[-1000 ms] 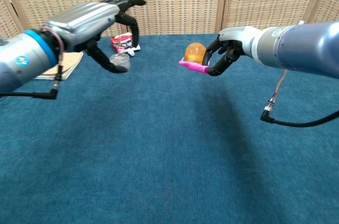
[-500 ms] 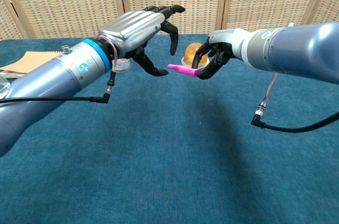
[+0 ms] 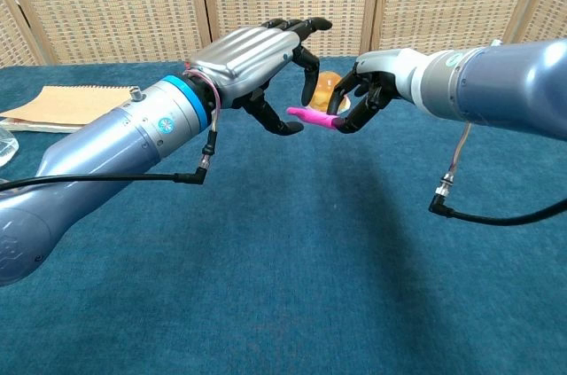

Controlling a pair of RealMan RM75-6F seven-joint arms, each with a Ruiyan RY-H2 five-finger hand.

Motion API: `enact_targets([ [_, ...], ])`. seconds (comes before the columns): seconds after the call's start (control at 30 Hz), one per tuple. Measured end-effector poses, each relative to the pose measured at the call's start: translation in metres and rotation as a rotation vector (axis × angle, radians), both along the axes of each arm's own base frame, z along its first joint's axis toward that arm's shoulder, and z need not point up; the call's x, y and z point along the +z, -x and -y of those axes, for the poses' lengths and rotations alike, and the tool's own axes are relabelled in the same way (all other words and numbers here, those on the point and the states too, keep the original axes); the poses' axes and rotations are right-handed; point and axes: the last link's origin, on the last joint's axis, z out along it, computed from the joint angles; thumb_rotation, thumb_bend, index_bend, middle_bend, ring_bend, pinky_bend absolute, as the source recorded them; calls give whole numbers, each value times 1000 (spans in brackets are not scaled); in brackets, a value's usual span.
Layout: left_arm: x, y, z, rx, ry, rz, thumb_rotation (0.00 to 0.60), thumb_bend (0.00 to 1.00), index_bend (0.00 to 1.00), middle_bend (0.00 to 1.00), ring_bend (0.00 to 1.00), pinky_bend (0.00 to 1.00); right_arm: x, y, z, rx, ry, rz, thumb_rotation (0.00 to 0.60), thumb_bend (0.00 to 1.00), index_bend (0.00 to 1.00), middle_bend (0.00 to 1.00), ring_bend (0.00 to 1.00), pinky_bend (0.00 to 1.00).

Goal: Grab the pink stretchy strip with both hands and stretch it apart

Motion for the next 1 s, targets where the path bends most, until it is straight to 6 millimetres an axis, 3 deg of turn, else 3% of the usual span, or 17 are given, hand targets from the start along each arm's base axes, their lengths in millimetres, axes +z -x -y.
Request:
enact_targets([
  [0.5, -10, -3, 0, 13, -20, -20, 600, 312, 613, 0, 0, 0, -1, 5, 0, 3, -10, -7, 600, 640, 763, 61, 0, 0],
  [1.0, -17, -8, 4, 17, -24, -29, 600, 460, 675, 0, 0, 0, 1, 4, -3, 10, -20, -1, 600, 639, 766, 61, 0, 0],
])
